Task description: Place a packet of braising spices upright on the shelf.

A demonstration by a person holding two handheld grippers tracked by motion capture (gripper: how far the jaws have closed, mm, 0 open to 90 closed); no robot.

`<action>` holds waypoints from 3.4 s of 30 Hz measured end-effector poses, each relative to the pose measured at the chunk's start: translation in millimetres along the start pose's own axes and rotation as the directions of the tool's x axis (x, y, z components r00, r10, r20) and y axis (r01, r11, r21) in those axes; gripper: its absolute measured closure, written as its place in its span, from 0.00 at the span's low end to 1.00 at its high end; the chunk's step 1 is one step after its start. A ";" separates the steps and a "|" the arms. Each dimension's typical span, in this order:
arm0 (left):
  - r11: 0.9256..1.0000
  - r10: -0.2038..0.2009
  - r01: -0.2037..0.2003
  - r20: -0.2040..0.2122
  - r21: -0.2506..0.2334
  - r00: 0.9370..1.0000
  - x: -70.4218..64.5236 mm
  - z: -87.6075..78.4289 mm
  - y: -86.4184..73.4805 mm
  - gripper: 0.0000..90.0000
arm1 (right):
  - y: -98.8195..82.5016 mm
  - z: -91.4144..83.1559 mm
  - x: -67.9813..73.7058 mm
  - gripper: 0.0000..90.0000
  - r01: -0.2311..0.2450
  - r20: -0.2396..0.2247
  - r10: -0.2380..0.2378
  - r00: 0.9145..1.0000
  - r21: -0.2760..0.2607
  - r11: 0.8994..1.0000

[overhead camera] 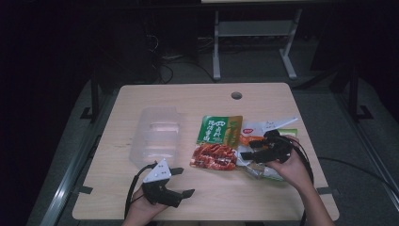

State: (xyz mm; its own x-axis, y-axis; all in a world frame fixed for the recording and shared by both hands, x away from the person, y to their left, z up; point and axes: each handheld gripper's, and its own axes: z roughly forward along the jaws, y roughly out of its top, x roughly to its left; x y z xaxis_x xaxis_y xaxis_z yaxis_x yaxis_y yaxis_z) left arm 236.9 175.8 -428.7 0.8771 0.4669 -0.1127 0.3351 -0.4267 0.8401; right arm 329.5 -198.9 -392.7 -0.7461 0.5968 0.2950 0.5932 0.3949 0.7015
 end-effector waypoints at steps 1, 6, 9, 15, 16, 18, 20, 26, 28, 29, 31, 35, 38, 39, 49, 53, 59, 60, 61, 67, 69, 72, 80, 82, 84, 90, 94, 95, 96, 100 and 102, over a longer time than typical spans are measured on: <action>1.000 0.008 -0.008 -0.001 0.004 1.000 -0.5 -0.1 0.6 0.21 | 4.3 1.5 -2.0 0.35 -0.007 0.003 0.007 1.000 0.004 1.000; 1.000 0.016 -0.016 0.001 0.004 1.000 -1.6 1.6 1.4 0.21 | 18.9 7.6 -7.3 0.35 -0.010 0.022 0.010 1.000 0.026 1.000; 1.000 0.028 -0.028 0.002 0.010 1.000 -0.4 2.0 2.3 0.21 | 33.5 15.4 -14.6 0.36 -0.022 0.040 0.020 0.999 0.052 0.998; 1.000 0.027 -0.027 0.002 0.006 1.000 -0.8 1.4 3.2 0.21 | 51.8 26.9 -31.2 0.36 -0.062 0.056 0.058 0.997 0.077 0.995; 1.000 0.027 -0.027 0.002 0.006 1.000 -0.8 1.4 3.2 0.21 | 51.8 26.9 -31.2 0.36 -0.062 0.056 0.058 0.997 0.077 0.995; 1.000 0.028 -0.028 0.000 0.004 1.000 -0.9 1.2 3.5 0.21 | 56.4 30.0 -36.1 0.36 -0.079 0.058 0.074 0.996 0.083 0.993; 1.000 0.029 -0.029 0.001 0.005 1.000 -0.8 1.3 3.7 0.21 | 59.8 34.8 -41.6 0.36 -0.090 0.062 0.085 0.995 0.085 0.992; 0.999 0.034 -0.034 0.009 0.002 0.999 -1.5 2.4 4.4 0.21 | 61.8 48.4 -55.1 0.39 -0.147 0.073 0.141 0.987 0.095 0.985; 0.999 0.035 -0.035 0.012 0.001 0.999 -1.6 3.0 4.8 0.21 | 60.2 53.7 -59.7 0.39 -0.172 0.087 0.163 0.983 0.111 0.979; 0.999 0.034 -0.034 0.015 0.006 0.999 -1.7 3.5 4.7 0.21 | 59.7 56.7 -61.9 0.41 -0.187 0.108 0.174 0.979 0.124 0.975; 1.000 0.031 -0.031 0.016 0.004 0.999 -1.9 4.0 4.2 0.21 | 59.6 57.7 -63.1 0.41 -0.191 0.112 0.177 0.978 0.123 0.974; 0.999 0.035 -0.035 0.011 0.003 0.999 -2.9 3.4 4.3 0.21 | 58.2 63.1 -71.0 0.48 -0.240 0.126 0.224 0.966 0.128 0.962; 1.000 0.031 -0.031 0.005 0.005 1.000 -2.2 3.6 4.8 0.21 | 57.3 67.7 -74.7 0.52 -0.262 0.124 0.246 0.961 0.136 0.955; 0.999 0.033 -0.033 0.006 0.006 0.999 -1.6 3.8 4.9 0.21 | 56.9 69.3 -76.0 0.53 -0.269 0.127 0.252 0.959 0.140 0.953; 0.999 0.037 -0.037 0.017 0.015 0.999 -2.9 5.6 4.7 0.21 | 55.1 83.6 -82.6 0.57 -0.329 0.139 0.309 0.941 0.157 0.931; 0.999 0.039 -0.039 0.017 0.015 0.999 -2.4 5.2 5.3 0.21 | 57.4 87.5 -79.3 0.65 -0.331 0.148 0.308 0.940 0.164 0.929; 0.999 0.040 -0.041 0.014 0.015 0.999 -2.3 5.2 5.3 0.21 | 58.1 89.0 -78.5 0.94 -0.343 0.120 0.327 0.938 0.161 0.926; 0.999 0.032 -0.032 0.015 0.009 0.999 -2.8 4.7 5.0 0.21 | 58.9 88.3 -76.5 0.99 -0.333 0.120 0.316 0.941 0.160 0.929; 0.999 0.032 -0.032 0.015 0.009 0.999 -2.8 4.7 5.0 0.21 | 58.9 88.3 -76.5 0.99 -0.333 0.120 0.316 0.941 0.160 0.929; 1.000 0.028 -0.028 0.008 0.007 1.000 -2.6 5.2 5.3 0.21 | 63.2 80.9 -60.9 1.00 -0.263 0.143 0.241 0.960 0.162 0.951; 1.000 0.026 -0.026 0.007 0.001 1.000 -2.8 4.7 5.7 0.21 | 64.0 74.3 -55.8 1.00 -0.244 0.127 0.227 0.966 0.141 0.959; 1.000 0.026 -0.026 0.005 0.004 1.000 -2.0 4.7 6.7 0.21 | 66.5 68.1 -51.3 1.00 -0.232 0.109 0.219 0.970 0.120 0.965; 1.000 0.026 -0.026 -0.008 0.002 1.000 1.1 5.2 10.9 0.21 | 71.2 40.8 -22.4 1.00 -0.122 0.061 0.120 0.991 0.035 0.992; 1.000 0.022 -0.022 -0.018 -0.002 1.000 -0.4 6.0 15.2 0.22 | 70.2 33.4 -14.1 1.00 -0.092 0.058 0.091 0.994 0.015 0.996; 1.000 0.016 -0.016 -0.020 -0.008 1.000 -1.0 6.7 17.1 0.22 | 69.2 29.8 -10.4 1.00 -0.075 0.053 0.075 0.996 0.005 0.997; 1.000 -0.018 0.018 -0.007 0.001 1.000 3.7 13.6 27.3 0.24 | 58.5 3.6 12.1 1.00 0.039 0.038 -0.036 0.999 -0.056 0.998; 0.999 -0.028 0.029 -0.022 0.017 0.999 9.0 22.1 34.0 0.24 | 52.7 -9.4 24.6 1.00 0.094 0.036 -0.091 0.995 -0.102 0.990; 0.999 -0.038 0.039 -0.032 0.021 0.999 10.2 24.7 36.0 0.25 | 51.1 -11.8 27.1 1.00 0.105 0.039 -0.101 0.994 -0.107 0.989; 0.998 -0.053 0.054 -0.035 0.019 0.998 12.0 27.6 37.9 0.25 | 49.2 -13.6 29.0 1.00 0.115 0.038 -0.111 0.993 -0.114 0.987; 0.994 -0.104 0.106 -0.067 0.025 0.992 20.2 38.7 44.6 0.25 | 42.0 -17.6 32.1 1.00 0.138 0.010 -0.138 0.990 -0.139 0.981; 0.988 -0.152 0.154 -0.083 0.021 0.985 25.9 49.5 48.1 0.24 | 36.4 -21.3 30.8 1.00 0.151 0.008 -0.151 0.988 -0.137 0.979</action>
State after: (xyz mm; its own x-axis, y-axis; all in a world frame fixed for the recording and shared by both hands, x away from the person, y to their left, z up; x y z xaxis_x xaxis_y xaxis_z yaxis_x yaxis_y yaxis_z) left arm 292.9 129.1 -417.5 0.7842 0.5893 -0.1943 0.4734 -0.3658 0.8013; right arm 321.7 -181.1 -344.2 -0.8247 0.5361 0.1800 0.4268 0.3813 0.8201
